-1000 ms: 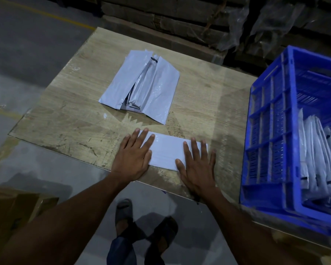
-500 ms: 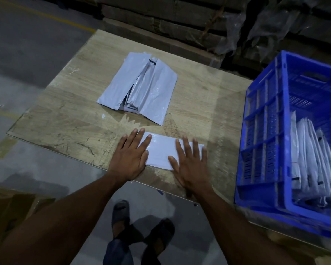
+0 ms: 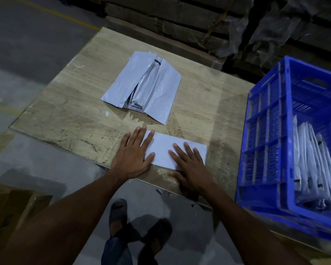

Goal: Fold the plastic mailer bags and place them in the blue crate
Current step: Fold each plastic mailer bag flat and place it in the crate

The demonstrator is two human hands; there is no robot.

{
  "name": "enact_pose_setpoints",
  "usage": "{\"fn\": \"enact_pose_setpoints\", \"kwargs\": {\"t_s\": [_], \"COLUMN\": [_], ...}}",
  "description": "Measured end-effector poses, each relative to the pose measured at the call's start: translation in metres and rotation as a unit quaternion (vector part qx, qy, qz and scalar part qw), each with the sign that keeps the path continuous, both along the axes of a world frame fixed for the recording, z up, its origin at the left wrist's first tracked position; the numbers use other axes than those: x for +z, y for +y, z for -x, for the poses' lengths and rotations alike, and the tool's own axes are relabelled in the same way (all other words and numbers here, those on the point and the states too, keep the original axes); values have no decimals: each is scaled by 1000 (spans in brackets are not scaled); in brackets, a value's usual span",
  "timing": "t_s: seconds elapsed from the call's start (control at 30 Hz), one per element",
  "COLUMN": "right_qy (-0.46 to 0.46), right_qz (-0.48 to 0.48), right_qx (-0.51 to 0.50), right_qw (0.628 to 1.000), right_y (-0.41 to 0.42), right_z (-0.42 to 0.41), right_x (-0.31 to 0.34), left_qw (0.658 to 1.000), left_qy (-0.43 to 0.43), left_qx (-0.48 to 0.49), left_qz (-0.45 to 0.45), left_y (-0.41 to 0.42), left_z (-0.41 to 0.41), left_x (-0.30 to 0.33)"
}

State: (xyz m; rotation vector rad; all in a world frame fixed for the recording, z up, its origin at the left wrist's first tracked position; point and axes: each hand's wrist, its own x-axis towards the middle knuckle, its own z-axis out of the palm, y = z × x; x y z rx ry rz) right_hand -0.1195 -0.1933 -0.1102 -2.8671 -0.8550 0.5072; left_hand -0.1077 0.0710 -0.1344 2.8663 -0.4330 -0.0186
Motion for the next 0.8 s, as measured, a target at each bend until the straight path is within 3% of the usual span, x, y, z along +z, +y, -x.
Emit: {"fn": "enact_pose_setpoints", "kwargs": {"t_s": [0.1,0.27,0.4,0.5,0.63,0.8], "right_qy": [7,9,-170,-202,-188,-163], "right_qz": [7,-65,-44,-52,-49,-80], "right_qx": [-4,-59,139,230,187,124], "right_qw": [1000,996,975,951,963,975], "right_y": [1,-1,3,7,12,6], "right_z": [-8,-14,9,21,3,-10], "right_x": [5,17,29,24,26,48], "left_qw": [999,998,998,998,997,981], "left_qy": [-20,-17,-8,-3,-1,-53], "left_qx": [-46,-48,-55,-64,-46,18], "left_qz": [21,30,30,26,54,187], "left_y": [4,5,5,7,6,5], "left_z": [3,2,2,2,3,4], "left_x": [-2,-4,-3,-2,0,5]}}
